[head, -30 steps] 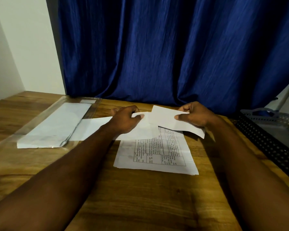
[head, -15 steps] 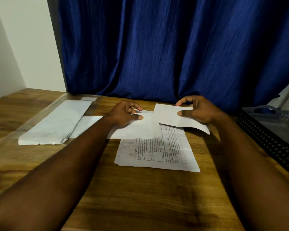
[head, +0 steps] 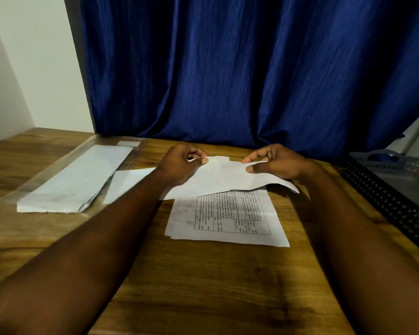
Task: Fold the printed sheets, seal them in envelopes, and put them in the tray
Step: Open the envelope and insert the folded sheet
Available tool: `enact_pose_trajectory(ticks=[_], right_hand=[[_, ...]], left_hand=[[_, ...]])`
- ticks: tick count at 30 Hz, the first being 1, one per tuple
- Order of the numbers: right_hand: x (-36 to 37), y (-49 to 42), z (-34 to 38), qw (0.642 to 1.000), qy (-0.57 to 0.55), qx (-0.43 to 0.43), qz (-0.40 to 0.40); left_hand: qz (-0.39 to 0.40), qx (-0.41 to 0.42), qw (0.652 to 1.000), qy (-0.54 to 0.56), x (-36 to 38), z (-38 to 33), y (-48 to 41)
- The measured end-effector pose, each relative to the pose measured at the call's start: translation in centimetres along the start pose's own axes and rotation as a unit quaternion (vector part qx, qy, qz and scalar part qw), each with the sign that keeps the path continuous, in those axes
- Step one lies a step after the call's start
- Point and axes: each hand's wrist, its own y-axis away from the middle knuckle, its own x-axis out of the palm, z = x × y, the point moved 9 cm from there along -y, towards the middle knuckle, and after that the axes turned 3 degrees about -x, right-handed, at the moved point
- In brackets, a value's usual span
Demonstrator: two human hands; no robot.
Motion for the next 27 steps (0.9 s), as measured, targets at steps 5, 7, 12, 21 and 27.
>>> enact_pose_trajectory(ticks=[5,7,12,21,27], right_hand=[[1.9,-0.3,0.9,0.997,0.079,-0.02,0.003],[2.4,-0.5,1.3,0.995,0.096,-0.036,-0.015],[1.4,-0.9,1.2,0.99,0.102,-0.048,-0.087],[-0.5,-0.2,0.2,0.995,0.04,-0.028,-0.086],[1.6,-0.8,2.5,0.983,0.095,-0.103,-0.121]], left_hand=[[0.008,0.033,0.999,-0.036,0.8,-0.8,0.2],[0.013,0.038,0.998,-0.053,1.3,-0.7,0.2],[0.004,0.064,0.996,-0.057,1.4,-1.6,0.7],[-0.024,0.066,0.994,-0.082,1.7,-1.7,0.7],[-0.047,0.067,0.989,-0.12,1.9,-1.1,0.1]])
